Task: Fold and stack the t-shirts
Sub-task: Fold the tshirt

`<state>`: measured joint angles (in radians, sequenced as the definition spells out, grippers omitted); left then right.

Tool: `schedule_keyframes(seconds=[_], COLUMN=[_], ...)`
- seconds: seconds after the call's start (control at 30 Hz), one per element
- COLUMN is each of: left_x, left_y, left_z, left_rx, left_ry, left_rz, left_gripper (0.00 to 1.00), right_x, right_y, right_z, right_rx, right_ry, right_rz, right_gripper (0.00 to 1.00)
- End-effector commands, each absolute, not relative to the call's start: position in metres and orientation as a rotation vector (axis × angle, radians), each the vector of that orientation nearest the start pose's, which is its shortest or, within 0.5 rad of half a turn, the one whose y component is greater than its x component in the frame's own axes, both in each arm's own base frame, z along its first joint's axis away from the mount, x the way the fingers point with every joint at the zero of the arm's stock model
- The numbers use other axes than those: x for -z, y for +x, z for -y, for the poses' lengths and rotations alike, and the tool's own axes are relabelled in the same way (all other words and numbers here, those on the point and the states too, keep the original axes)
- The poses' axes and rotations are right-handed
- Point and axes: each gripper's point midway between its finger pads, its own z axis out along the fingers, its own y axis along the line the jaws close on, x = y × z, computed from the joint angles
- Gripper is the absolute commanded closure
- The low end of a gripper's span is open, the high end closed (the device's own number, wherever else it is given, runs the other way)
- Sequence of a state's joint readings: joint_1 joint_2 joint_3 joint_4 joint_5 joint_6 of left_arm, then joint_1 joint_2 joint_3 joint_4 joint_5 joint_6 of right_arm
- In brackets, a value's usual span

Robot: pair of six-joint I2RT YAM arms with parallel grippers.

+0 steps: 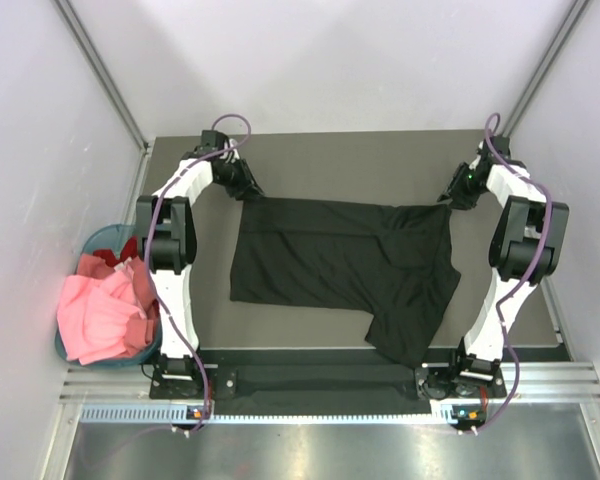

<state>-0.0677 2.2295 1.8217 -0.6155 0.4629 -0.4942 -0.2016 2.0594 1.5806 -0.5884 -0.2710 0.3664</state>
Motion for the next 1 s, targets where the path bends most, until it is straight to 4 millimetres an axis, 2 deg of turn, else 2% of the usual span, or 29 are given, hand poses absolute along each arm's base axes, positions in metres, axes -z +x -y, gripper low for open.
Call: schedule_keyframes(seconds=[0.0, 0.27, 0.57, 0.73, 0.8, 0.87, 0.93, 0.97], left_x=[-0.088, -0.062, -0.04, -0.027, -0.022, -0.016, -0.011, -0.008], left_y=[0.532, 0.529, 0.528, 0.524, 0.523, 0.521, 0.52, 0.519], left_z=[0.143, 0.146, 0.145, 0.139, 0.137, 0.134, 0.131, 0.129], left_rx=[0.901, 0.915, 0.883, 0.829, 0.809, 0.78, 0.759, 0.737], left_ry=[-0.345, -0.364, -0.415, -0.457, -0.471, -0.49, -0.505, -0.519], left_rz=[-2.511, -2.551, -2.596, -2.633, -2.644, -2.662, -2.673, -2.683], left_gripper=[0.71, 0.72, 0.72, 0.72, 0.72, 0.72, 0.72, 0.72], right_x=[-0.076, -0.056, -0.049, -0.04, -0.04, -0.04, -0.04, -0.04], right_y=[0.49, 0.492, 0.502, 0.502, 0.501, 0.497, 0.494, 0.493], right_z=[0.045, 0.053, 0.054, 0.059, 0.06, 0.068, 0.078, 0.081], right_rx=[-0.405, -0.349, -0.351, -0.32, -0.309, -0.255, -0.205, -0.199], right_ry=[0.608, 0.57, 0.565, 0.584, 0.592, 0.621, 0.654, 0.686], right_rz=[-2.494, -2.533, -2.527, -2.537, -2.537, -2.533, -2.527, -2.519], right_gripper=[0.62, 0.62, 0.64, 0.75, 0.85, 0.89, 1.0, 1.0])
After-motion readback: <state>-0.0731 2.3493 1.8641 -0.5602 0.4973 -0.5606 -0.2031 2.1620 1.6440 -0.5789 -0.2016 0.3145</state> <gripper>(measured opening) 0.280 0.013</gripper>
